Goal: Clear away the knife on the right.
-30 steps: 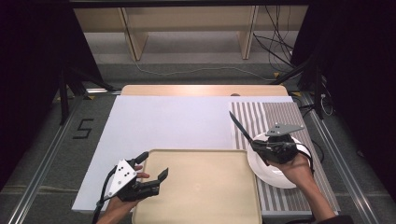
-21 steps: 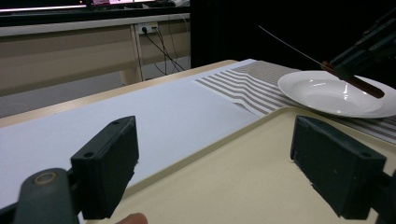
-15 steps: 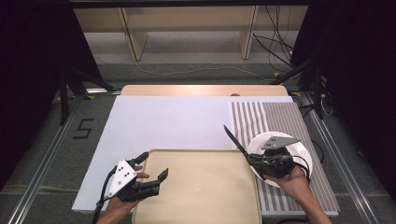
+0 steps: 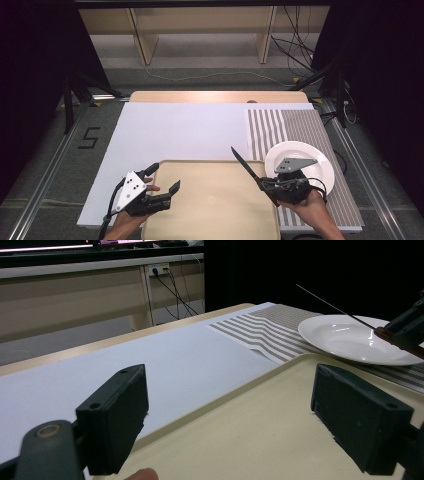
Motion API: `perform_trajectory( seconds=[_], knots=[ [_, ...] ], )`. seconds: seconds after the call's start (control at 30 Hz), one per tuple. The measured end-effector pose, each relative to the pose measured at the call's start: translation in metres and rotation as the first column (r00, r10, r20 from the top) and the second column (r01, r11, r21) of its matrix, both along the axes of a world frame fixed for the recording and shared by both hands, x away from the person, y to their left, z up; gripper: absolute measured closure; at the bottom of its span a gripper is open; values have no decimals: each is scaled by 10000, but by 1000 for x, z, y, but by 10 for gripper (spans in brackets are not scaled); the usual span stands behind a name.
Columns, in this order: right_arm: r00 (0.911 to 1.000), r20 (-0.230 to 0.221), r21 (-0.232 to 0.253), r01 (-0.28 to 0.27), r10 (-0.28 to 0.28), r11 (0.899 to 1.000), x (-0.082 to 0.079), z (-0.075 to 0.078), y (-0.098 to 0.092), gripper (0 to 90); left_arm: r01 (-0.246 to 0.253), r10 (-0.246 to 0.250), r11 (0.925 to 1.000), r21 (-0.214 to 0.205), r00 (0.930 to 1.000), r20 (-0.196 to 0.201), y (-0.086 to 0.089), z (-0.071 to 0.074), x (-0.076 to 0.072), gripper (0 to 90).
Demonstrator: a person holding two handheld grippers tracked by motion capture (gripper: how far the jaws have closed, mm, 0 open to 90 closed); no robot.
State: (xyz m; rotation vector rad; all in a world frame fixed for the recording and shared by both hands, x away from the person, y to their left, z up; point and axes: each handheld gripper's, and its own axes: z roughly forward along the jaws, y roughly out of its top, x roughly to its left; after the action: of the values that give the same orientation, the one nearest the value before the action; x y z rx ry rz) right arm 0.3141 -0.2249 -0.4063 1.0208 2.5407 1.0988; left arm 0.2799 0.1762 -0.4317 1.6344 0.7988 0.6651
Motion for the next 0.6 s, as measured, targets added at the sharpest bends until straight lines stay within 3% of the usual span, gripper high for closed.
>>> perform_trajectory(
  seconds=[0.37, 0.6],
  knots=[
    [9962, -770, -67, -419, 412, 9991, -15, -12, 12, 776, 5, -5, 10000, -14, 10000, 6, 0, 0, 0, 150],
    [9899, -1275, -416, -672, 614, 9969, -19, -22, 19, 776, -5, 5, 10000, -8, 10000, -22, 0, 0, 0, 150]
  ],
)
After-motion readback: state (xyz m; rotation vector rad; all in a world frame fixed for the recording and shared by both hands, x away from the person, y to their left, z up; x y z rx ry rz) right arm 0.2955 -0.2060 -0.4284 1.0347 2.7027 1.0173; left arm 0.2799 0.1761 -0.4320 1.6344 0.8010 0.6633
